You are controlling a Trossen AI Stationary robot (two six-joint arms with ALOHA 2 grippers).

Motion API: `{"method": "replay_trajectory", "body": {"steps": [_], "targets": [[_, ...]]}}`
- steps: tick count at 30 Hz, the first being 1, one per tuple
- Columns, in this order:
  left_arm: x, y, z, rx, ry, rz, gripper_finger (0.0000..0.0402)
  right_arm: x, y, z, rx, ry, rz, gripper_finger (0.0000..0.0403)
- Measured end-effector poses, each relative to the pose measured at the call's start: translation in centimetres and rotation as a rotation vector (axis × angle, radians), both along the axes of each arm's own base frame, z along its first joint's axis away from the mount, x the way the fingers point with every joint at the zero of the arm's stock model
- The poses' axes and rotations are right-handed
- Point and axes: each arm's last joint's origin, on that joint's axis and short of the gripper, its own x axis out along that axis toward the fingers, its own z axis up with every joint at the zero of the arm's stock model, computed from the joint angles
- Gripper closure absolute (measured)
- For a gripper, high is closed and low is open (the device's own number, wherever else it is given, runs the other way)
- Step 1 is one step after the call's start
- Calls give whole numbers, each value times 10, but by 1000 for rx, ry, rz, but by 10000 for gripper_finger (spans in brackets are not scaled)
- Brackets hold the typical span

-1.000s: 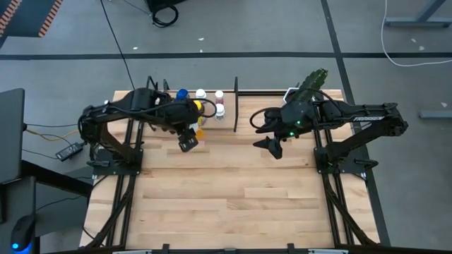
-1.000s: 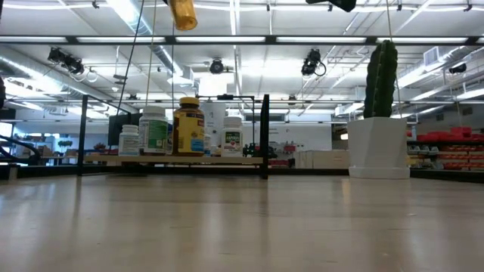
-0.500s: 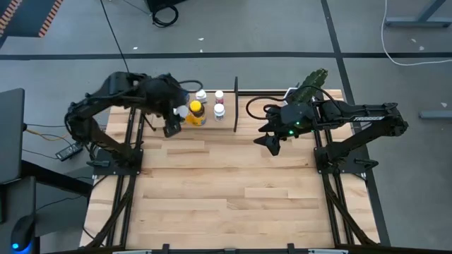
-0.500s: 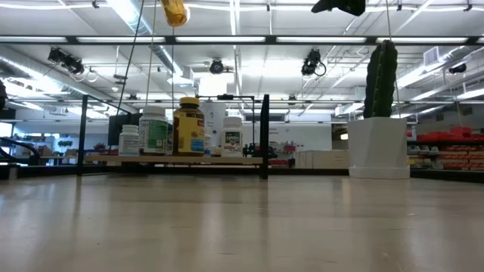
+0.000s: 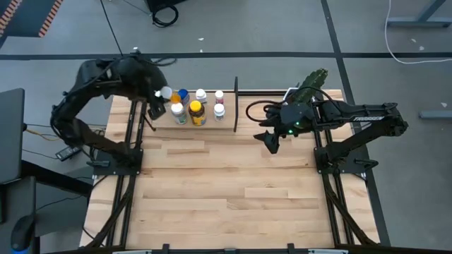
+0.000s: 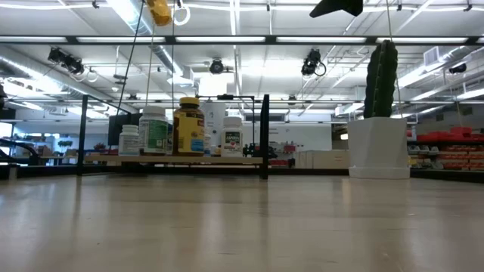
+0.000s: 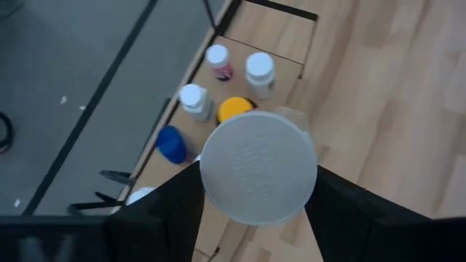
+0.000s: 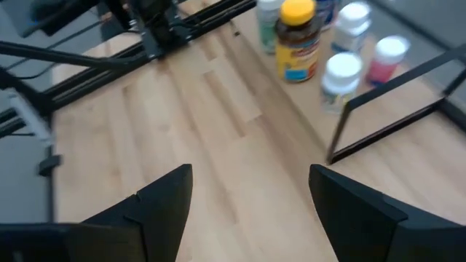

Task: Pick and place medicine bottles onto shelf by color
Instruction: Put the orange pill bottle on the shelf

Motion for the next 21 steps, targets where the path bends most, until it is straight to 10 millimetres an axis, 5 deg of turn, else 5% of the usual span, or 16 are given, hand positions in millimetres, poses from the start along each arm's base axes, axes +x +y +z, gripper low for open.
{"method": "replay_trajectory", "body": {"steps": [8,21], "targets": [[-27,23,5,55,10,111,182,0,-3,0,-155,20,-11,121],[-55,55,5,100,73,265,180,-2,-7,-1,-175,44,-32,121]]}}
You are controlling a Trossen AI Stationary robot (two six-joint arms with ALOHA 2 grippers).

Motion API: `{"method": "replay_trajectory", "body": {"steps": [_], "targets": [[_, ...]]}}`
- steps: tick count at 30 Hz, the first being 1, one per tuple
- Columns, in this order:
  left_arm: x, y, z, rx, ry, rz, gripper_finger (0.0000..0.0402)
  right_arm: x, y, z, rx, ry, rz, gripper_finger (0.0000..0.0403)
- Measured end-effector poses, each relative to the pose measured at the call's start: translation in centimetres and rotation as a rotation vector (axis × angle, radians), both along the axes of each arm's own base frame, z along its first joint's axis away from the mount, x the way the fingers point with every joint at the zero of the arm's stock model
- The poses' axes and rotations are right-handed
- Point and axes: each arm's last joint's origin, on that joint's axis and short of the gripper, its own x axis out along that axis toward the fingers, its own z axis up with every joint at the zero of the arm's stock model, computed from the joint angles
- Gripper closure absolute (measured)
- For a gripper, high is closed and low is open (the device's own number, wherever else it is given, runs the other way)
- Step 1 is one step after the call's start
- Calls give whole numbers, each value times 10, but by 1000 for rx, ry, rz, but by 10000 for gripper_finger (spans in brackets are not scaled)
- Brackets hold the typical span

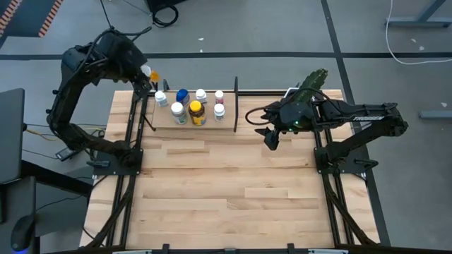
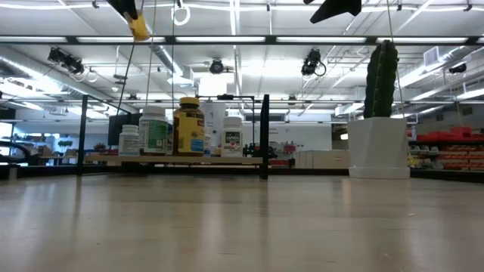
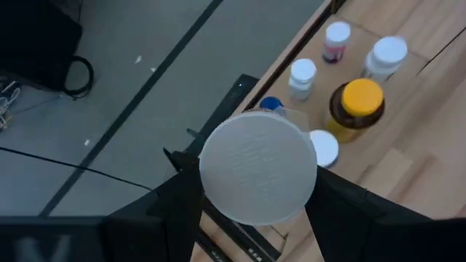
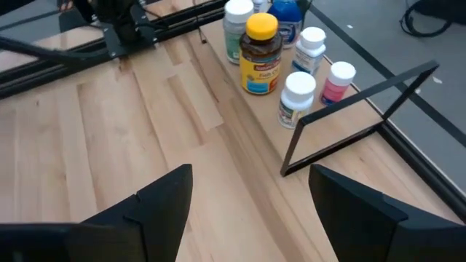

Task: Pick and place medicine bottles onto shelf by color
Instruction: Put the orange pill bottle on the shelf

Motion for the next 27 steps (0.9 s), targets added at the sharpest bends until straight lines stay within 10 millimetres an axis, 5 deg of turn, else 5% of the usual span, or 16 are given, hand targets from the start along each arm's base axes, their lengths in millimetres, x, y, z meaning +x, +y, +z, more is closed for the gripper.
{"method": "replay_trajectory", "body": {"steps": [13,27], "targets": [[-3,-3,-96,-291,225,-16,180,0,-5,1,40,-32,-92,121],[19,18,-142,-301,341,-219,174,0,-6,1,15,-26,-91,121]]}}
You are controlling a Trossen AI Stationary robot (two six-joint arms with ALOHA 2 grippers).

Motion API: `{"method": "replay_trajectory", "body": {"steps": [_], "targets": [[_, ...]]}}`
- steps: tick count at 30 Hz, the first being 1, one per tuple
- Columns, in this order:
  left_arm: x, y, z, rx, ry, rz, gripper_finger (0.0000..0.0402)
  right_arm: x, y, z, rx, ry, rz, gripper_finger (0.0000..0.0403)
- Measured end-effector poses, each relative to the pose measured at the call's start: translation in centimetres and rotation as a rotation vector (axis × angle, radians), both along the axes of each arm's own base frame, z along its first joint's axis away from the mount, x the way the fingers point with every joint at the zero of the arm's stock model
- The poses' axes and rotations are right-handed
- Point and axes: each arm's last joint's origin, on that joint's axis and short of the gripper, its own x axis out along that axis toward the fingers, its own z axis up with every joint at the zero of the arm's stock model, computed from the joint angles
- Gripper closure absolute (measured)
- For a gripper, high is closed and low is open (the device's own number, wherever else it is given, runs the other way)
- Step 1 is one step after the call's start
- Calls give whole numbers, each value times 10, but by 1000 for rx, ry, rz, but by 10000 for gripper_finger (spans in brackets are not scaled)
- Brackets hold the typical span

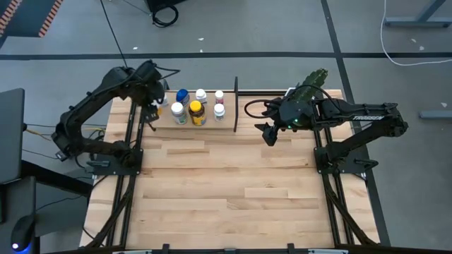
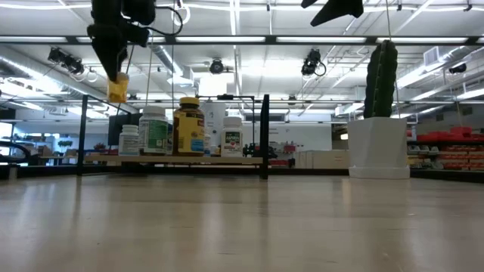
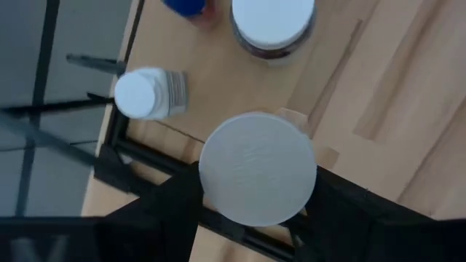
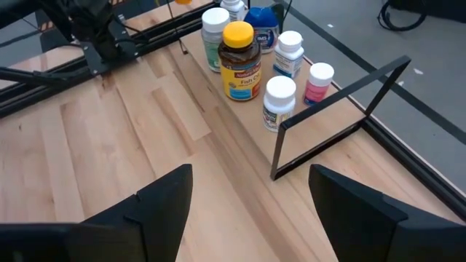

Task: Pick and place medicine bottles onto shelf by color
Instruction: Put the orange pill bottle on the shelf

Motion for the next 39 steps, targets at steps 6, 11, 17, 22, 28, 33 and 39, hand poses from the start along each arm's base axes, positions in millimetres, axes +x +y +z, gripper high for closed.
{"method": "replay_trajectory", "body": {"steps": [6,11,17,22,28,33,39], "targets": [[12,14,-18,-31,39,-25,171,0,0,0,14,-6,-11,121],[21,25,-30,-35,51,-52,178,0,0,0,16,-6,-11,121],[27,33,-55,-95,101,-48,174,-1,0,-1,16,6,-11,121],[25,32,-76,-141,141,-49,178,-2,0,-2,17,26,-9,121],[23,30,-94,-158,156,-46,176,-2,0,-3,7,36,-1,121],[24,30,-105,-142,145,-45,170,-2,0,-3,-1,41,6,121],[24,32,-113,-94,154,-43,174,-3,0,-4,12,46,-6,121]]}}
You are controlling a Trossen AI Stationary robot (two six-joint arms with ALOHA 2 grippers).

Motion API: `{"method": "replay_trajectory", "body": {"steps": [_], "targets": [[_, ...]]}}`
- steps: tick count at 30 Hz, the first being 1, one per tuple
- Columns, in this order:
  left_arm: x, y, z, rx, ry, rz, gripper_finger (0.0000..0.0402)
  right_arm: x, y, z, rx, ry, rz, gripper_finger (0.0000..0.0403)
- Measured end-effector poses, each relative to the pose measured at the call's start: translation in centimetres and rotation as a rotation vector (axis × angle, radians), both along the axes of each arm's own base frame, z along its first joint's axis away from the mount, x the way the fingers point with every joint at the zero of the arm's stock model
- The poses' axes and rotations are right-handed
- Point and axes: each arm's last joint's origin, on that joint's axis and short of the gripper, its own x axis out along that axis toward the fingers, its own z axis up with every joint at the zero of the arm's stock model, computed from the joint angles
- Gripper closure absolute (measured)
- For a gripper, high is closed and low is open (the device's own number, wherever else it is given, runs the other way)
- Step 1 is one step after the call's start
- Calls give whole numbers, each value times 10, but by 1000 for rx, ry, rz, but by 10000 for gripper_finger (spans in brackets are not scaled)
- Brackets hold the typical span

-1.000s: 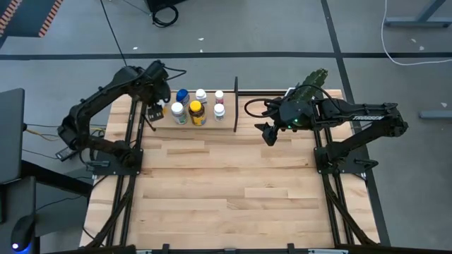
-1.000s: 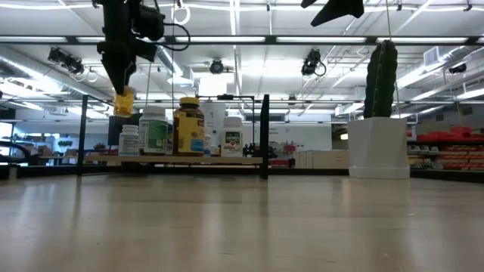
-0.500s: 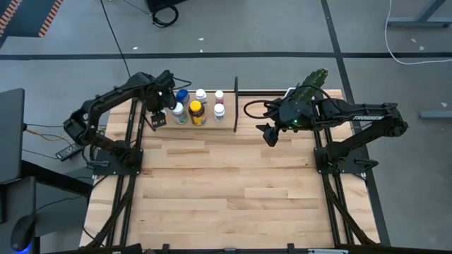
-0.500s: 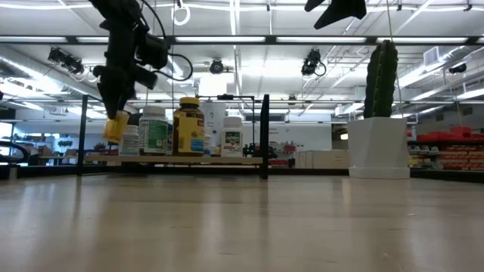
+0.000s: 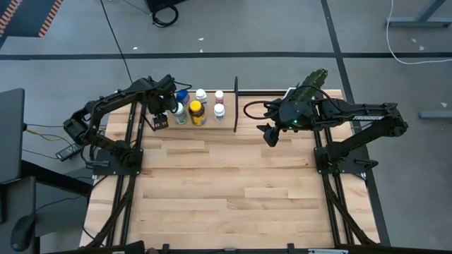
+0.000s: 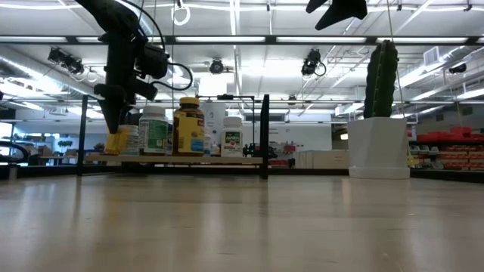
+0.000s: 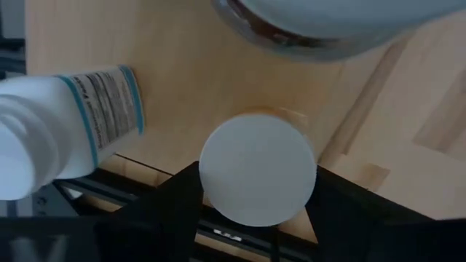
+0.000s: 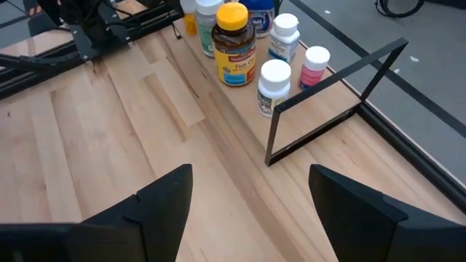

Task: Pick and place medicine bottles onto shelf by color
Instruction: Put the orange pill bottle on the shelf, then return to Home Position

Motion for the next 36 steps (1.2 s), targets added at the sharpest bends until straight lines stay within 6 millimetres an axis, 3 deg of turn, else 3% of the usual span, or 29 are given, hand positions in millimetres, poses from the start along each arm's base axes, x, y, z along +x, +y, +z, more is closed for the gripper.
{"method": "replay_trajectory", "body": {"steps": [7,24,30,36], "targets": [[3,4,1,46,-20,-6,169,-1,0,-1,15,8,-14,121],[-3,3,4,96,113,-1,73,-1,0,-1,21,11,-16,121],[-3,3,26,95,131,31,76,-1,0,-1,16,13,-11,121],[5,5,70,137,21,98,79,-1,0,-1,14,14,-9,121]]}}
